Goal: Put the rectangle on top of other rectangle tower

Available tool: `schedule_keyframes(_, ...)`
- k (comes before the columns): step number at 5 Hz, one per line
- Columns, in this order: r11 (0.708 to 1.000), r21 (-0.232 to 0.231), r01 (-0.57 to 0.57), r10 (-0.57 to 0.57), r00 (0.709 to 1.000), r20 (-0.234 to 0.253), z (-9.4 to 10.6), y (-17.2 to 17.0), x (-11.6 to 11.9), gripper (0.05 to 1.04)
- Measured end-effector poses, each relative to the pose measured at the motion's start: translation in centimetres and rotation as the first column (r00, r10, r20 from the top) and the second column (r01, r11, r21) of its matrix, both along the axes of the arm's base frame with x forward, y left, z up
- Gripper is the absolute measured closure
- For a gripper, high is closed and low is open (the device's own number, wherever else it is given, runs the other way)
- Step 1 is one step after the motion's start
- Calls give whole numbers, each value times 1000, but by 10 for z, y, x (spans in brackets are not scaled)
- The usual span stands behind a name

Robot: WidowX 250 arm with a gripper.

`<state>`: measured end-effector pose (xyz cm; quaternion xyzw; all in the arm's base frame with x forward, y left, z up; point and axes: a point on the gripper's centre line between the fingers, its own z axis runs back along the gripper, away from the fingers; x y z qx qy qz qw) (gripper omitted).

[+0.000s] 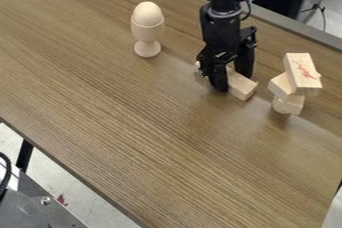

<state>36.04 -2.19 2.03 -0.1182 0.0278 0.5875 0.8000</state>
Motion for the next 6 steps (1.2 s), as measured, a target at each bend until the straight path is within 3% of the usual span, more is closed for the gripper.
schedule_keyframes(1,990,-14,139,-137,988,70,6,1,7,532)
schedule_keyframes(2,978,-14,206,-200,963,183,45,0,22,533)
schedule_keyframes(3,967,11,253,-247,934,260,82,-1,27,533)
schedule_keyframes(4,930,33,366,-361,893,270,102,-5,30,533)
schedule_keyframes(5,862,89,500,-506,828,243,125,-14,30,533)
schedule_keyframes(6,748,85,658,-659,722,212,130,-36,26,533)
